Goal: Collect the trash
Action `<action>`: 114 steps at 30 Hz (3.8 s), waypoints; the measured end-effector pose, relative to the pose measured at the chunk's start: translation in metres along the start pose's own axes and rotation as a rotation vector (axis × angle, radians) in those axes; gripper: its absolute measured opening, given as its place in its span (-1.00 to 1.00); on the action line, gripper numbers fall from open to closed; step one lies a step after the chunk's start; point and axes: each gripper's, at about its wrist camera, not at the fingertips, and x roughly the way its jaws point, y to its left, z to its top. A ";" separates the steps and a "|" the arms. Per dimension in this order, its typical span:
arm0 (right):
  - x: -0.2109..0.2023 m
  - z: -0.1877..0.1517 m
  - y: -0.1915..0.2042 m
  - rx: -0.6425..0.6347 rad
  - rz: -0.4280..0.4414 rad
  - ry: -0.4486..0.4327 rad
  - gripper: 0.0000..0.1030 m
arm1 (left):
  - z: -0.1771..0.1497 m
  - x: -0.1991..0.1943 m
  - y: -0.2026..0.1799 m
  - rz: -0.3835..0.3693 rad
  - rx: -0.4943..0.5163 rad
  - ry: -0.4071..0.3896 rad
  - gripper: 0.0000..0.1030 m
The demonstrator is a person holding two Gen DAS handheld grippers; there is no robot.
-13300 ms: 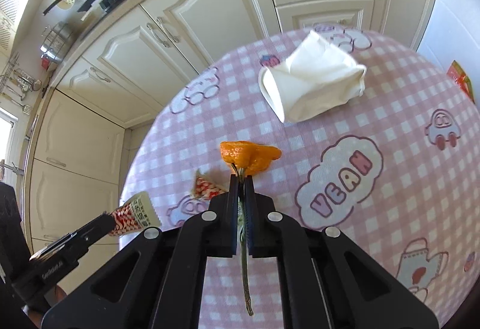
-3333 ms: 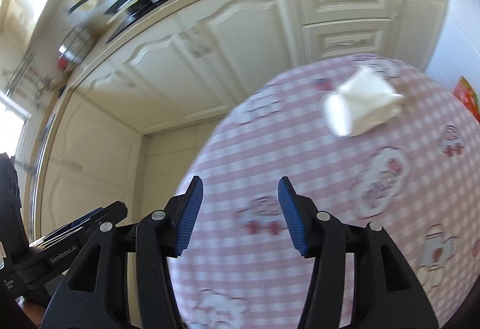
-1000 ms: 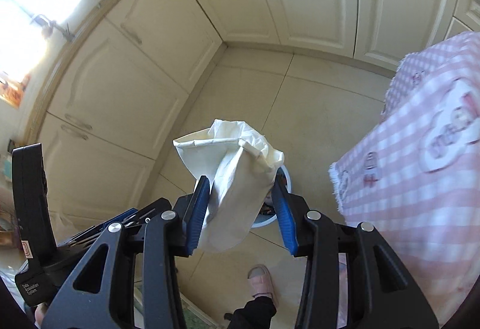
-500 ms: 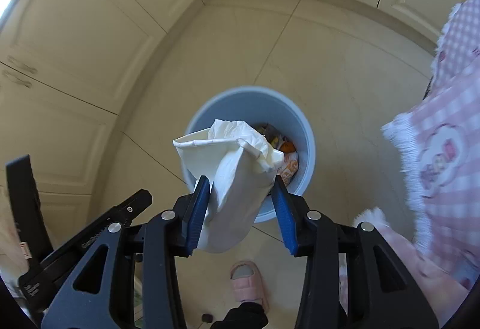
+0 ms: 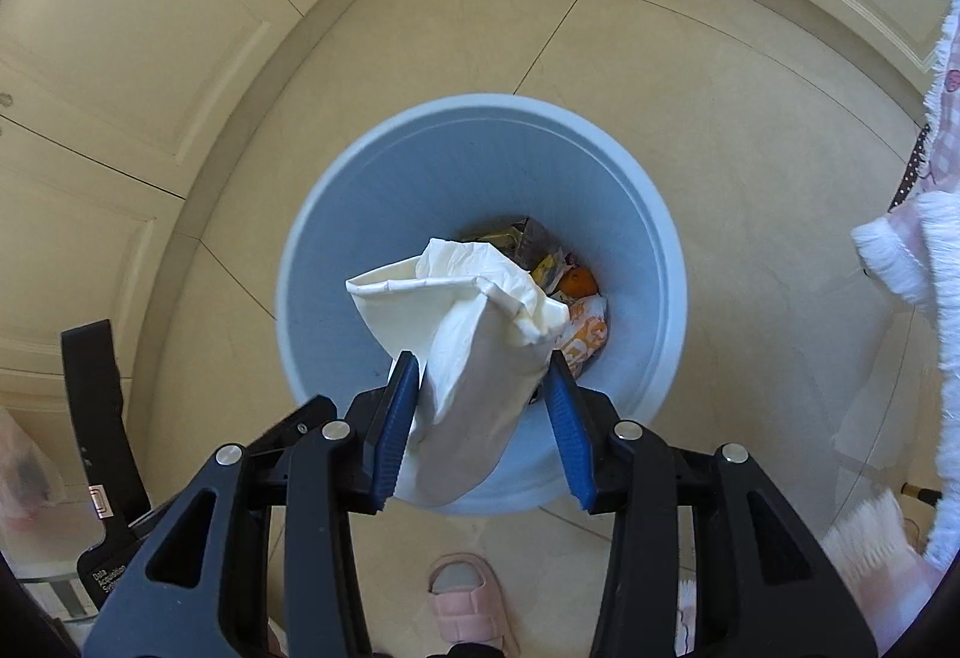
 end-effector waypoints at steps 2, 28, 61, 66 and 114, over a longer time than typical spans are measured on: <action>0.006 0.001 0.001 -0.001 -0.003 0.004 -0.21 | 0.001 0.011 0.002 -0.017 -0.006 0.021 -0.34; -0.003 0.005 0.012 -0.076 -0.034 -0.020 -0.12 | 0.007 0.018 -0.016 -0.009 -0.006 0.038 -0.66; -0.429 -0.035 0.049 -0.060 -0.139 -0.377 0.01 | -0.091 -0.459 -0.129 -0.058 0.447 -0.391 0.34; -0.503 -0.079 0.038 -0.068 -0.125 -0.474 0.03 | -0.149 -0.526 -0.134 -0.098 0.470 -0.477 0.38; -0.787 -0.329 0.021 0.044 -0.233 -0.944 0.69 | -0.456 -0.813 -0.125 -0.176 0.801 -0.935 0.68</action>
